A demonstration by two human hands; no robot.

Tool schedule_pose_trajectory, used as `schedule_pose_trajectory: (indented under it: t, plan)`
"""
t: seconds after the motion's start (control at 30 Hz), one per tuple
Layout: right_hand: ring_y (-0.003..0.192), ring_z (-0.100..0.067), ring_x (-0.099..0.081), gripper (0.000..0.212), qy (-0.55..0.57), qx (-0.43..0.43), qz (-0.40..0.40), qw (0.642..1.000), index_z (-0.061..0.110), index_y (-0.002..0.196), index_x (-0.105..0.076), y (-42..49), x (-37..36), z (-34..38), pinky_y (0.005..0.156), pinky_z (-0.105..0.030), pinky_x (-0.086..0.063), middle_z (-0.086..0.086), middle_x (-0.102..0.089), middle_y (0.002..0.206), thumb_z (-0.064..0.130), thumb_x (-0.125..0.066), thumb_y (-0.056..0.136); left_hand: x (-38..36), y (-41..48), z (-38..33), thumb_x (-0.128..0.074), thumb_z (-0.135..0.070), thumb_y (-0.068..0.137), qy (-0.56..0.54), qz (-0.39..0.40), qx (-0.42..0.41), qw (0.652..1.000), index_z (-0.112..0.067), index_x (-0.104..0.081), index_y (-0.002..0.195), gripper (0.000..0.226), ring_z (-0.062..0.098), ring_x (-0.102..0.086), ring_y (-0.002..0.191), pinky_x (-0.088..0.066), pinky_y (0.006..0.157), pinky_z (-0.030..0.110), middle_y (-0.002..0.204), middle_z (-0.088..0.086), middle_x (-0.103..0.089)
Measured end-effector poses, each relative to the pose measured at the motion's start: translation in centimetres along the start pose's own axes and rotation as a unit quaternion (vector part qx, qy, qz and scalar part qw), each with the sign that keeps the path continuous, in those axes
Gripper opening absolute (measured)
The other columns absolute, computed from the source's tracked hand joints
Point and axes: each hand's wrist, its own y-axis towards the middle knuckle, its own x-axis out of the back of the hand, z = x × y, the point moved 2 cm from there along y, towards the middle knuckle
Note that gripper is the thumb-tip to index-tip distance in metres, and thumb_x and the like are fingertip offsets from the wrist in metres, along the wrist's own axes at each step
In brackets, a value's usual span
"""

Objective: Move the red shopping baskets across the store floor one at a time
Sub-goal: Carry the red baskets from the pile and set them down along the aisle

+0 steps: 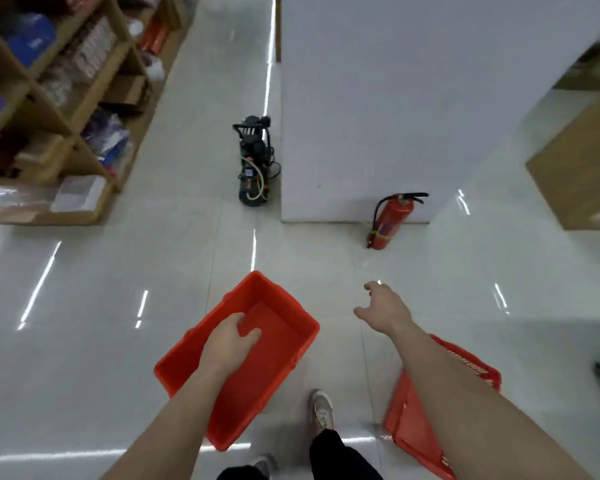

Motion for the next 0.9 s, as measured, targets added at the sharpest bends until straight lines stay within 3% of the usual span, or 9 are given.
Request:
schedule_pose_trajectory:
  t: [0.23,0.37,0.5,0.63,0.73,0.9]
  plan:
    - [0.127,-0.031,-0.054,0.067,0.057,-0.178,-0.091,0.978,0.011,0.138,-0.050,-18.8,-0.2,-12.7,0.104,-0.037,-0.044,-0.013,-0.055,0.138,0.037,-0.070,0.080,-4.1,-5.0,-8.5,-0.066,-0.043,0.086,0.150,0.124,-0.218,0.956,-0.013,-0.050,0.142,0.065,0.022,-0.052,0.128,-0.038,0.105,0.032,0.140,0.005,-0.057]
    - [0.118,-0.030,-0.058,0.063,0.106,-0.297,-0.111,0.942,0.016,0.132,-0.052,-30.2,-2.5,-19.3,0.096,-0.036,-0.049,-0.011,-0.060,0.130,0.041,-0.069,0.076,-8.6,-10.2,-12.3,-0.063,-0.047,0.087,0.220,0.200,-0.299,0.907,-0.012,-0.045,0.145,0.070,0.023,-0.047,0.133,-0.034,0.107,0.030,0.145,0.008,-0.050]
    - [0.123,-0.031,-0.055,0.072,0.165,-0.391,-0.140,0.895,0.014,0.138,-0.049,-40.6,-5.4,-25.1,0.098,-0.038,-0.047,-0.011,-0.054,0.137,0.045,-0.071,0.077,-14.1,-16.7,-15.8,-0.058,-0.053,0.087,0.271,0.252,-0.380,0.848,-0.017,-0.041,0.148,0.073,0.021,-0.043,0.136,-0.034,0.109,0.032,0.151,0.004,-0.044]
    - [0.125,-0.030,-0.055,0.072,0.222,-0.453,-0.171,0.846,0.013,0.141,-0.049,-49.2,-8.6,-30.2,0.099,-0.034,-0.046,-0.012,-0.055,0.139,0.044,-0.073,0.080,-19.6,-24.7,-19.0,-0.058,-0.053,0.081,0.306,0.285,-0.447,0.791,-0.019,-0.050,0.141,0.070,0.022,-0.051,0.128,-0.039,0.101,0.031,0.143,0.004,-0.053]
    - [0.116,-0.028,-0.061,0.058,0.248,-0.479,-0.196,0.819,0.016,0.129,-0.058,-54.6,-11.0,-33.6,0.092,-0.034,-0.050,-0.009,-0.064,0.129,0.038,-0.070,0.077,-24.3,-30.5,-20.8,-0.060,-0.052,0.082,0.333,0.306,-0.487,0.747,-0.021,-0.052,0.138,0.065,0.023,-0.055,0.123,-0.044,0.098,0.034,0.138,0.003,-0.057]
    - [0.113,-0.028,-0.061,0.053,0.300,-0.505,-0.196,0.785,0.022,0.124,-0.057,-62.5,-15.6,-40.5,0.090,-0.036,-0.051,-0.004,-0.062,0.126,0.037,-0.068,0.075,-32.6,-39.9,-22.3,-0.063,-0.051,0.083,0.359,0.326,-0.516,0.706,-0.016,-0.050,0.140,0.068,0.022,-0.053,0.125,-0.041,0.098,0.033,0.139,0.005,-0.056]
